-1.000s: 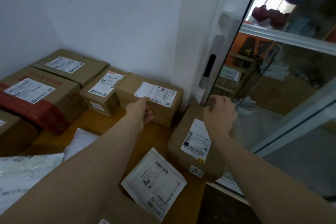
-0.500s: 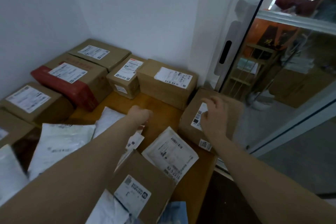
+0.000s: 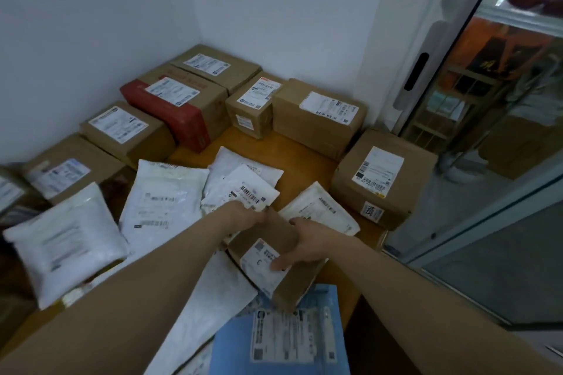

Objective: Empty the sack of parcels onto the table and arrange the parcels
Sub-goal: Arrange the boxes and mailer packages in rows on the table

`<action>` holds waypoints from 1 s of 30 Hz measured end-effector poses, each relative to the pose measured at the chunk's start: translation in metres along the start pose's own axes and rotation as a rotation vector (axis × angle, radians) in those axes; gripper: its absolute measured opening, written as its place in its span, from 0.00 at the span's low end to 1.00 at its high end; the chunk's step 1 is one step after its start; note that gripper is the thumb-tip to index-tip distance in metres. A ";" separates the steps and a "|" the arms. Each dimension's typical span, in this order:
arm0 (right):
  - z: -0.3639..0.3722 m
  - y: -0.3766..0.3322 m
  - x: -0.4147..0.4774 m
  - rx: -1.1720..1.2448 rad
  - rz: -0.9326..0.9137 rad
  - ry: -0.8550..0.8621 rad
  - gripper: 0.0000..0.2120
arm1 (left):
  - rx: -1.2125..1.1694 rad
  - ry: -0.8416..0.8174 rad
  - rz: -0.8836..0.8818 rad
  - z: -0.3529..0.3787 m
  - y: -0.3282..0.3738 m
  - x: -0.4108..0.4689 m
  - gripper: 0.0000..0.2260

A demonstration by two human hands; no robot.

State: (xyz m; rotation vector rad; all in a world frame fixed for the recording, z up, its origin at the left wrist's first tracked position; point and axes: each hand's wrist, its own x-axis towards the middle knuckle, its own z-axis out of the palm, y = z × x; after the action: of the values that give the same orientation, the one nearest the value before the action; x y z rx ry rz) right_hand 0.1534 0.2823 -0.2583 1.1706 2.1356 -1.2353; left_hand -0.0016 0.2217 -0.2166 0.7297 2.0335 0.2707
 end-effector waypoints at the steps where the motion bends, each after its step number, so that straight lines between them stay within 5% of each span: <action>1: 0.003 -0.002 -0.003 0.024 0.002 0.009 0.43 | -0.037 -0.022 -0.033 0.001 -0.008 -0.004 0.28; 3: 0.005 -0.003 -0.008 0.108 -0.013 0.010 0.32 | -0.176 -0.070 -0.078 0.001 -0.018 -0.012 0.27; 6: 0.002 -0.007 -0.013 0.124 -0.054 0.150 0.30 | -0.412 -0.086 -0.099 -0.004 -0.025 -0.010 0.19; 8: -0.002 -0.012 -0.013 0.074 -0.068 0.240 0.37 | -0.512 -0.051 -0.108 -0.009 -0.027 -0.008 0.16; 13: -0.001 -0.037 -0.019 -0.264 0.115 0.113 0.70 | -0.516 0.006 -0.105 -0.012 -0.020 -0.003 0.08; 19: -0.016 -0.054 -0.015 -0.353 0.074 0.168 0.63 | -0.249 0.245 -0.020 -0.023 -0.014 0.020 0.06; 26: -0.121 -0.077 0.017 0.129 0.033 0.303 0.55 | 0.434 0.341 0.240 -0.026 0.002 0.061 0.19; 30: -0.132 -0.080 0.047 0.604 -0.020 0.182 0.58 | 0.537 0.192 0.277 -0.018 0.004 0.083 0.47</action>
State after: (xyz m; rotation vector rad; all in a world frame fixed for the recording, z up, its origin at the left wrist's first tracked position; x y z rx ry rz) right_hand 0.0690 0.3951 -0.1805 1.5486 1.9480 -1.9294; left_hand -0.0470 0.2759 -0.2628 1.3669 2.2070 -0.0614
